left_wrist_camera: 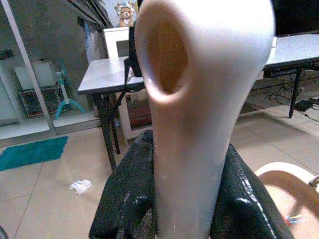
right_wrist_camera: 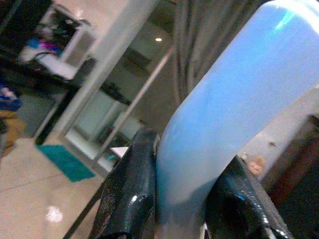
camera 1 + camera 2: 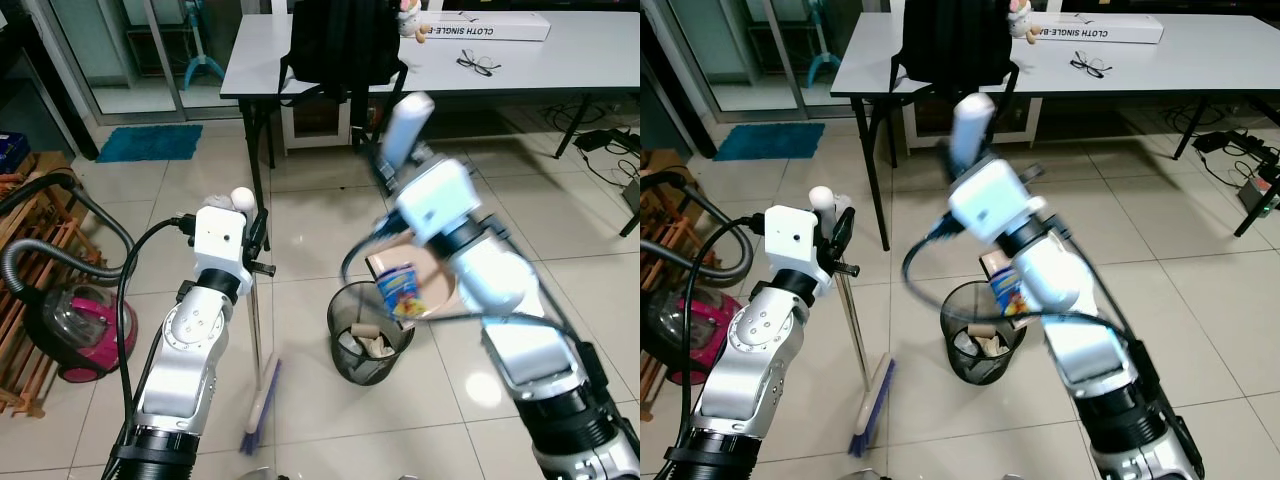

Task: Sweep floor

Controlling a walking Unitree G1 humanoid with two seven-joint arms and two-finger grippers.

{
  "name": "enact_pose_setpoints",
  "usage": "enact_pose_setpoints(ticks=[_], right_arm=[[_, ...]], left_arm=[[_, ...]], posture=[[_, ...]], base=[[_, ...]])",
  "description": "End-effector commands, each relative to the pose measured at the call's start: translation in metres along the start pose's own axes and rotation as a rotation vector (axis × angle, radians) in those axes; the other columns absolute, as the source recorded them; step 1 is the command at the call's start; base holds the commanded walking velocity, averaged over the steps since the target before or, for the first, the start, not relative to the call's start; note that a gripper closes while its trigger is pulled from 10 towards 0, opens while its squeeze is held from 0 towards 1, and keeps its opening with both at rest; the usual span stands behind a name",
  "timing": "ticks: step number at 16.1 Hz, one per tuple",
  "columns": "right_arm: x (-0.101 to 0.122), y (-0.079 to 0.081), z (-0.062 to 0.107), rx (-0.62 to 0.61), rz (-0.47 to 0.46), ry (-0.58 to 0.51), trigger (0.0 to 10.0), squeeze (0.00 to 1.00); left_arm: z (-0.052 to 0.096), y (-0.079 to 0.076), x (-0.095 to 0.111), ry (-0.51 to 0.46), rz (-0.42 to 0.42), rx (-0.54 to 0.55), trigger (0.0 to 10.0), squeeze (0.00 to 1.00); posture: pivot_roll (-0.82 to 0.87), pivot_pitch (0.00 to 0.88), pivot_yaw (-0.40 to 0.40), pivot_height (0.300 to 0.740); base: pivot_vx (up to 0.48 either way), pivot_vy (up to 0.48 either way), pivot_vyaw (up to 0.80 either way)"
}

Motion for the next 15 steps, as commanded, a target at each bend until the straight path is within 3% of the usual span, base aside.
enact_pose_setpoints(ticks=[1, 6, 8, 9, 11, 12, 15], right_arm=[[0.017, -0.002, -0.001, 0.016, 0.061, -0.074, 10.0, 0.0], [0.015, -0.002, 0.0, 0.066, 0.132, -0.061, 10.0, 0.0], [0.025, -0.034, -0.005, -0.097, 0.116, -0.083, 10.0, 0.0], [0.036, -0.07, -0.01, -0.289, -0.013, -0.123, 10.0, 0.0], [0.04, -0.106, -0.013, -0.49, -0.303, -0.152, 10.0, 0.0], [0.037, -0.113, -0.012, -0.545, -0.384, -0.152, 10.0, 0.0], [0.03, -0.107, -0.01, -0.56, -0.438, -0.131, 10.0, 0.0]], left_arm=[[0.0, -0.002, 0.007, -0.028, -0.011, -0.013, 10.0, 0.0], [-0.001, -0.005, 0.006, -0.027, -0.008, -0.02, 10.0, 0.0], [-0.001, -0.002, 0.008, -0.03, -0.009, -0.009, 10.0, 0.0], [-0.001, 0.001, 0.011, -0.04, -0.015, 0.001, 10.0, 0.0], [-0.003, 0.006, 0.019, -0.061, -0.052, 0.013, 10.0, 0.0], [-0.005, 0.008, 0.026, -0.079, -0.077, 0.017, 10.0, 0.0], [-0.006, 0.014, 0.038, -0.112, -0.097, 0.027, 10.0, 0.0]], posture=[[-0.03, 0.039, 0.028, 0.74], [-0.04, 0.039, 0.027, 0.74], [-0.04, 0.037, 0.026, 0.74], [-0.04, 0.037, 0.025, 0.74], [-0.04, 0.036, 0.024, 0.74], [-0.03, 0.032, 0.021, 0.74], [-0.03, 0.033, 0.02, 0.74]], base=[[0.0, 0.0, 0.0], [0.0, 0.0, 0.0], [0.0, 0.0, 0.0], [0.0, 0.0, 0.0], [0.0, 0.0, 0.0], [0.0, 0.0, 0.0], [0.0, 0.214, 0.0]])
Point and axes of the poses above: a point about 5 cm out from each wrist's last joint towards the gripper, its own z axis pointing back from the gripper into the wrist, its own x axis along the axis of the wrist's last joint, y = z × x, the point moved 3 cm from there along -z, pointing out of the wrist towards the gripper, and after that the axes turned 5 degrees about z, right-handed, at the moved point
